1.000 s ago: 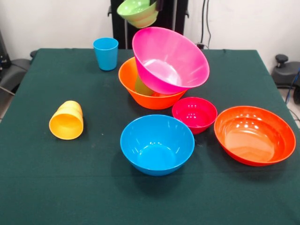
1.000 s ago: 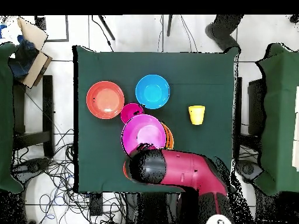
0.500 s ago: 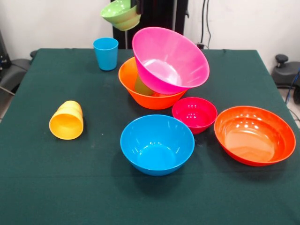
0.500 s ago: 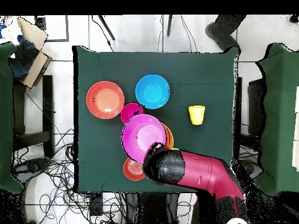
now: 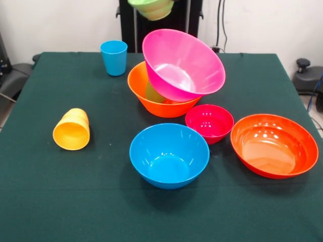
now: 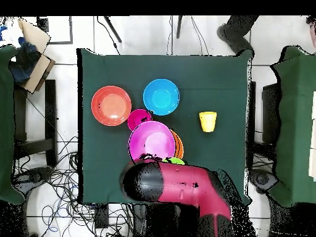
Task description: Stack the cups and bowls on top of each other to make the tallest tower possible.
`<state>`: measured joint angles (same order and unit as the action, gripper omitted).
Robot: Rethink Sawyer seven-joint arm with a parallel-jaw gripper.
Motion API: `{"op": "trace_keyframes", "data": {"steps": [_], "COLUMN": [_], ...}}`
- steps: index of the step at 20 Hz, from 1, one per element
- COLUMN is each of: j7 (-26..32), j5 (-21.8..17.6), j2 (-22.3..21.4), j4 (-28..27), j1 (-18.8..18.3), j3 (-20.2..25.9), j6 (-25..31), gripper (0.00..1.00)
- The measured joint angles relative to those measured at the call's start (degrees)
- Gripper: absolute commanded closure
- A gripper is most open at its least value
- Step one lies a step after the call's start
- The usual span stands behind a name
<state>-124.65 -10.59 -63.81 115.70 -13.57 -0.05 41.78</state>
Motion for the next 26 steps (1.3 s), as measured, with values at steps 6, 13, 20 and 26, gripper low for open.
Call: {"op": "trace_keyframes", "data": {"steps": [6, 13, 20, 26], "j7": [0.0, 0.0, -0.1, -2.5], "j5": [0.7, 1.2, 1.2, 1.2], "j2": [-3.9, -5.5, -5.3, -2.4], "j4": [-0.2, -0.2, -0.5, -2.8], "j1": [2.6, 2.7, 4.8, 9.8], "j3": [-1.3, -3.6, -5.2, -6.7], "j6": [4.3, 4.6, 4.6, 4.6], "gripper": [1.0, 1.0, 1.0, 1.0]}}
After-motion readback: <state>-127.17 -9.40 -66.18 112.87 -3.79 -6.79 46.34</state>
